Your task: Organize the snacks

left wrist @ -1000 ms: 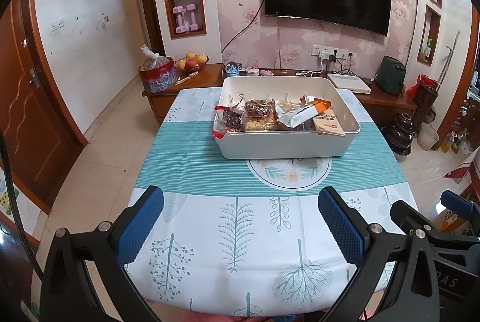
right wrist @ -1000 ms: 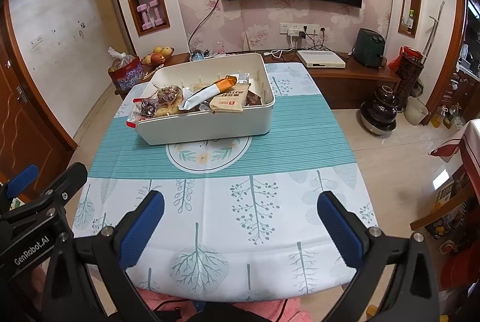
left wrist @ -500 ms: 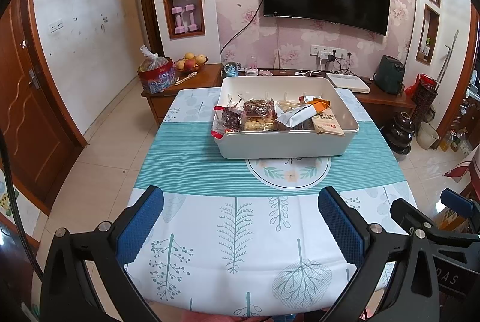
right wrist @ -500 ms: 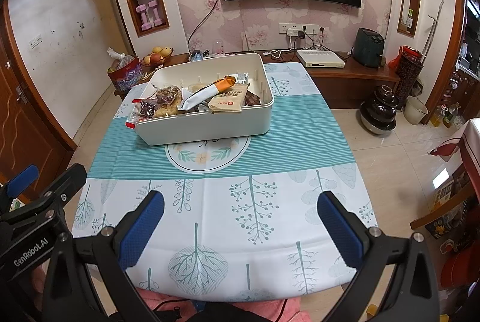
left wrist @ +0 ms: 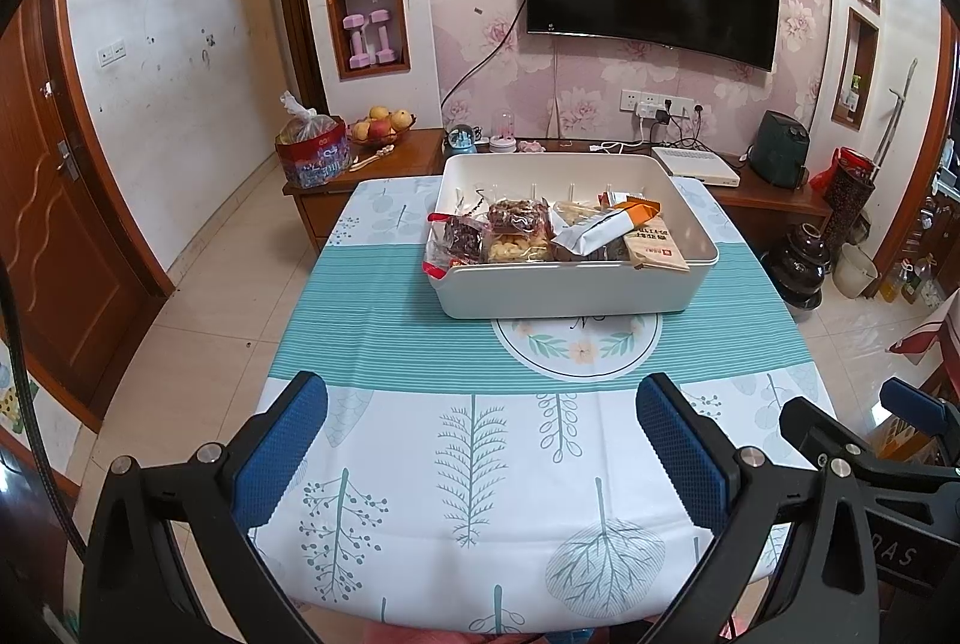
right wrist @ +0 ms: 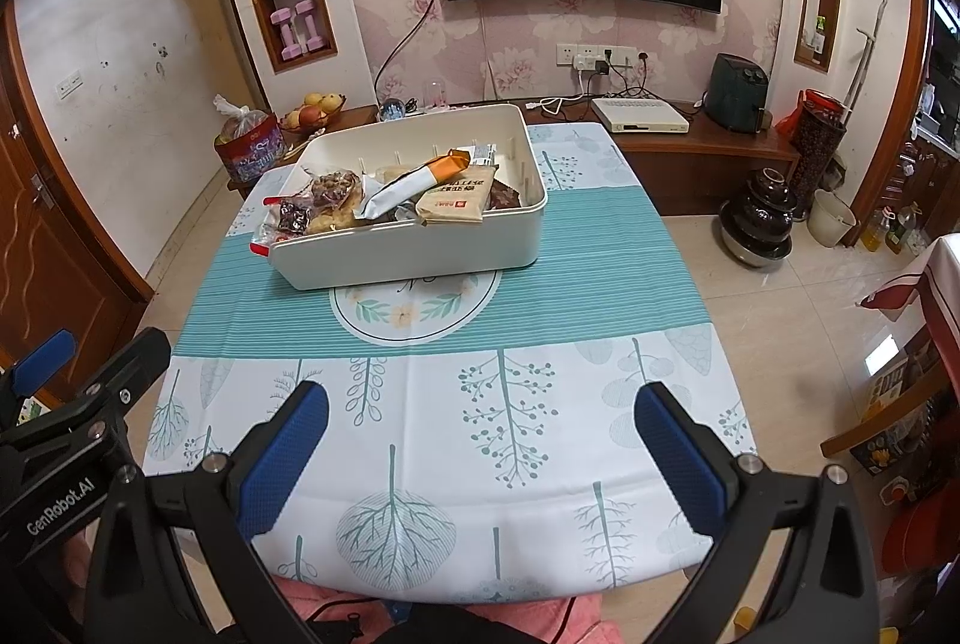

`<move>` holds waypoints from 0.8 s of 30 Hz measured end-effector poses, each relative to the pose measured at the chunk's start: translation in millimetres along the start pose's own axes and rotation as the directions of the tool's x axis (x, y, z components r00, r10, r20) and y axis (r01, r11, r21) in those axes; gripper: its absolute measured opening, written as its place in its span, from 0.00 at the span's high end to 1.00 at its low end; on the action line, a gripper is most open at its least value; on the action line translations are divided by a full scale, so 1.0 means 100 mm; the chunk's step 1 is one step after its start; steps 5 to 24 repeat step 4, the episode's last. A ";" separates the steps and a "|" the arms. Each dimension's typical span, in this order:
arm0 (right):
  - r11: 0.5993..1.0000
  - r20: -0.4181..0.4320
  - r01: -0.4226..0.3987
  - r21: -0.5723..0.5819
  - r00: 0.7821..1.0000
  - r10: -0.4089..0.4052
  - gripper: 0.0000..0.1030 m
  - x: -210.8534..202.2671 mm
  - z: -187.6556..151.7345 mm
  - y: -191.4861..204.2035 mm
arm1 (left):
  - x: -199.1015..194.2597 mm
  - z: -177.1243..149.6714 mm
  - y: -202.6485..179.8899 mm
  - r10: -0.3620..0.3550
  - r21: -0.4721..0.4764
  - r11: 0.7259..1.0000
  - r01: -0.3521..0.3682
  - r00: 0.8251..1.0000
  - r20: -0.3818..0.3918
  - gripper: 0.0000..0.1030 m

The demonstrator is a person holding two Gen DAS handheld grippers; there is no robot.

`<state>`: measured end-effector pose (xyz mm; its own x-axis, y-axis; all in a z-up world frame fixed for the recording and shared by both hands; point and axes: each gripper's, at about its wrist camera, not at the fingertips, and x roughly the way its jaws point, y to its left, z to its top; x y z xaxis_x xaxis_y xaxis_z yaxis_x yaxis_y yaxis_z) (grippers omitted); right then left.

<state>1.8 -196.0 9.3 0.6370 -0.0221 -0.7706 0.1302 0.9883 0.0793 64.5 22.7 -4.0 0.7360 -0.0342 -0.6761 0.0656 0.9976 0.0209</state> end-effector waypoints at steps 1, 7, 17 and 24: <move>1.000 0.000 0.001 0.000 1.000 -0.001 0.01 0.00 0.00 0.00 | 0.00 0.00 0.00 -0.001 0.000 1.000 0.001 1.000 0.000 0.01; 1.000 -0.001 0.002 0.000 1.000 -0.002 0.01 0.00 0.00 0.00 | 0.01 0.00 0.00 -0.004 0.003 1.000 0.004 1.000 0.003 0.01; 1.000 -0.001 0.002 0.000 1.000 -0.002 0.01 0.00 0.00 0.00 | 0.01 0.00 0.00 -0.004 0.003 1.000 0.004 1.000 0.003 0.01; 1.000 -0.001 0.002 0.000 1.000 -0.002 0.01 0.00 0.00 0.00 | 0.01 0.00 0.00 -0.004 0.003 1.000 0.004 1.000 0.003 0.01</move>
